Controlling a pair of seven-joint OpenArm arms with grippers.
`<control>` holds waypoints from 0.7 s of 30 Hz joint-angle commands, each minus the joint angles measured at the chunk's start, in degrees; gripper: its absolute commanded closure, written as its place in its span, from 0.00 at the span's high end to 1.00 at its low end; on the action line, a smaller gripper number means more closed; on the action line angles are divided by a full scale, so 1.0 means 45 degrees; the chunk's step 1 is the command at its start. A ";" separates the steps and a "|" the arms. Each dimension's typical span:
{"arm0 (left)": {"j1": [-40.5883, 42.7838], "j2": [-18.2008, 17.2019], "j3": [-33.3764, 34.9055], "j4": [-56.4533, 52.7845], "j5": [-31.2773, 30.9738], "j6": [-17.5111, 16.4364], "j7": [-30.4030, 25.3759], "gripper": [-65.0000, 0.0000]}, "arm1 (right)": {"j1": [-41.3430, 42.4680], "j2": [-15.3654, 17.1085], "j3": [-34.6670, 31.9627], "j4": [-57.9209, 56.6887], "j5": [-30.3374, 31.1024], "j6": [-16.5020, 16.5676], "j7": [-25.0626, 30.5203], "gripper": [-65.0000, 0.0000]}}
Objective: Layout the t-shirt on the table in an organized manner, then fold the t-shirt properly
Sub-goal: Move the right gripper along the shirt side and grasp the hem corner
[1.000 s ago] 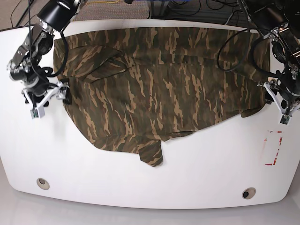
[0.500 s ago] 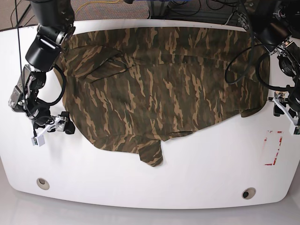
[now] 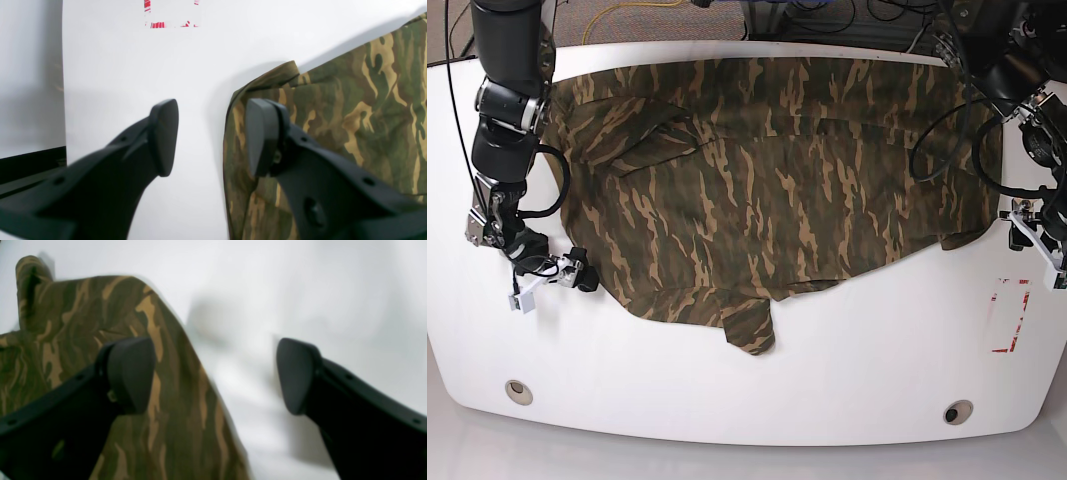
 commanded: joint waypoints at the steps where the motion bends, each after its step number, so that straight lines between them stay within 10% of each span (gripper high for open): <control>1: -0.0152 -0.0220 -0.0011 0.0148 -0.0109 -0.0013 -0.0169 0.47 | 0.0575 0.0175 -0.0301 -0.0238 0.0247 0.0129 0.0761 0.84; 21: 0.0610 -0.0220 -0.0030 0.0187 -0.0148 -0.0013 -0.0169 0.47 | 0.0614 -0.1486 -0.0946 -0.0355 0.0266 0.0129 0.1093 0.84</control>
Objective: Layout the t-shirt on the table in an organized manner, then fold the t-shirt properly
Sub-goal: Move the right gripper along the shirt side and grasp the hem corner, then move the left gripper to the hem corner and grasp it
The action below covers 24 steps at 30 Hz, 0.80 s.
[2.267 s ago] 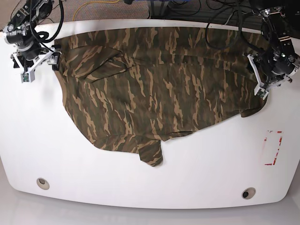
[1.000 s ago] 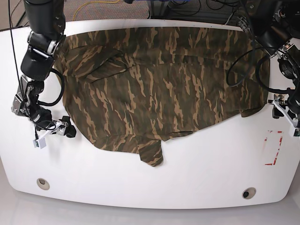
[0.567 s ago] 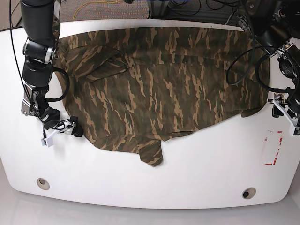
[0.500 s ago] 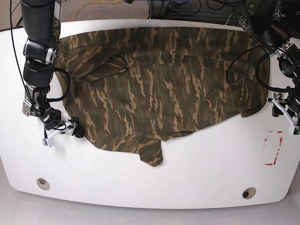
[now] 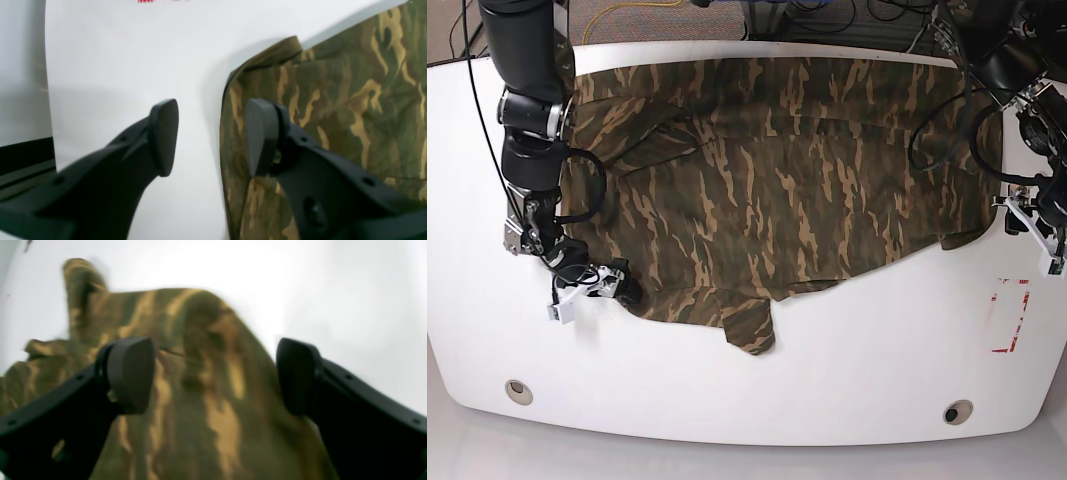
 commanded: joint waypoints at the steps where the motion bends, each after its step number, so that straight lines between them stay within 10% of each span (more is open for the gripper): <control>1: -0.0094 -0.0220 -0.0025 0.0196 -0.0105 -0.0017 -0.0164 0.47 | 0.0318 -0.0112 -0.0247 0.0169 0.0038 0.0076 -0.0112 0.84; 13: -0.0055 -0.0259 -0.0025 0.0118 -0.0066 -0.0017 -0.0184 0.47 | 0.0338 -0.0581 -0.0501 0.0189 0.0038 0.0076 -0.0092 0.75; 24: -0.0621 -0.0435 0.0151 -0.1366 0.1732 -0.0017 -0.2079 0.48 | 0.0435 -0.0483 -0.0501 0.0209 0.0038 0.0076 -0.0073 0.10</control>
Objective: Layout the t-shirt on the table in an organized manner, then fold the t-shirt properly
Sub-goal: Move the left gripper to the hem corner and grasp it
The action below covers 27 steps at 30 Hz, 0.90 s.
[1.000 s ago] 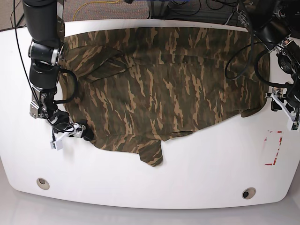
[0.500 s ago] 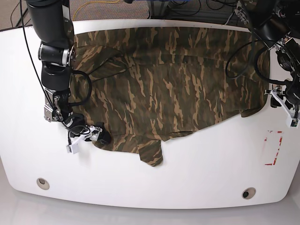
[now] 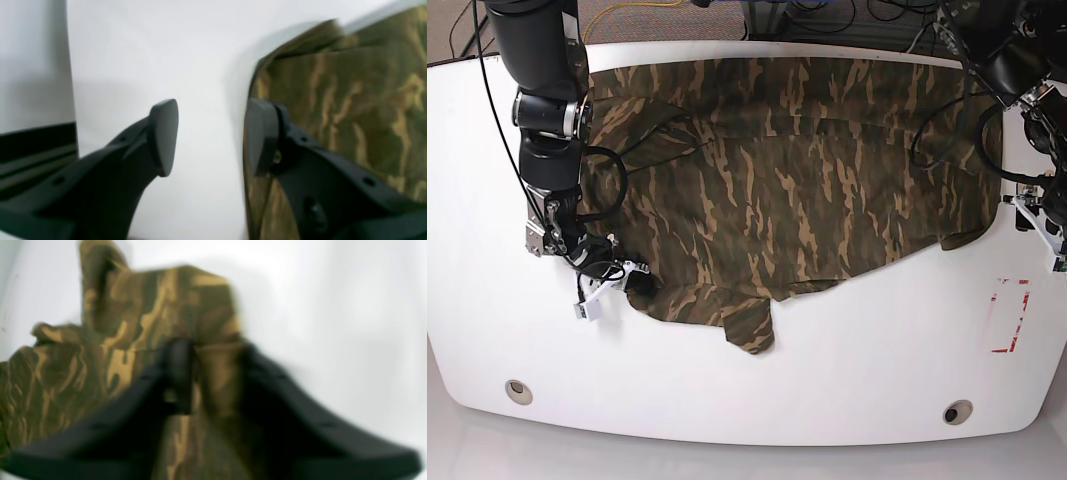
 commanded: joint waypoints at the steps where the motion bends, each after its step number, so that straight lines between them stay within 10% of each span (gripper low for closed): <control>1: -0.0651 -0.0158 0.0161 -0.0669 0.0188 -0.0013 -0.0836 0.48 | 0.0469 0.0187 -0.0010 0.0165 0.0164 0.0134 0.0126 0.08; 27: -0.3054 -0.0236 0.2661 -0.7780 0.0383 -0.0013 -0.4079 0.48 | 0.0450 0.0148 -0.0010 0.0165 0.0164 0.0134 0.0126 0.07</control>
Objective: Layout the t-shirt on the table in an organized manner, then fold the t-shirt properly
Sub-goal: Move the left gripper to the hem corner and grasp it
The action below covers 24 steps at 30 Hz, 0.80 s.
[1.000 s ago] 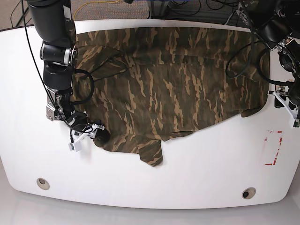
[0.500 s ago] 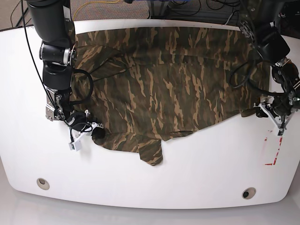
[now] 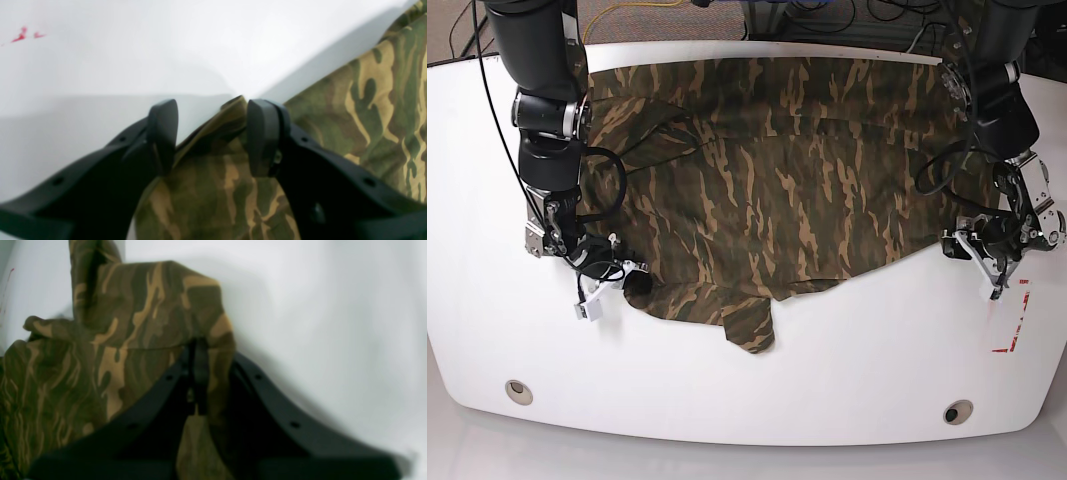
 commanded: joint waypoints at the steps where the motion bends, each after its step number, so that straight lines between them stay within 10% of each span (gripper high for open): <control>1: -0.0320 -0.0226 0.0117 0.0186 -0.0117 -0.0013 -0.0121 0.48 | 0.0426 0.0158 0.0019 0.0165 0.0174 0.0134 0.0272 0.07; 19: -0.0046 -0.0676 0.1484 0.0186 -0.0156 -0.0013 -0.0062 0.47 | 0.0426 0.0217 0.0077 0.0165 0.0232 0.0134 0.0272 0.07; 24: 0.0110 -0.0695 0.1504 0.0186 -0.0137 -0.0013 -0.0043 0.31 | 0.0426 0.0217 0.0077 0.0165 0.0252 0.0134 0.0272 0.07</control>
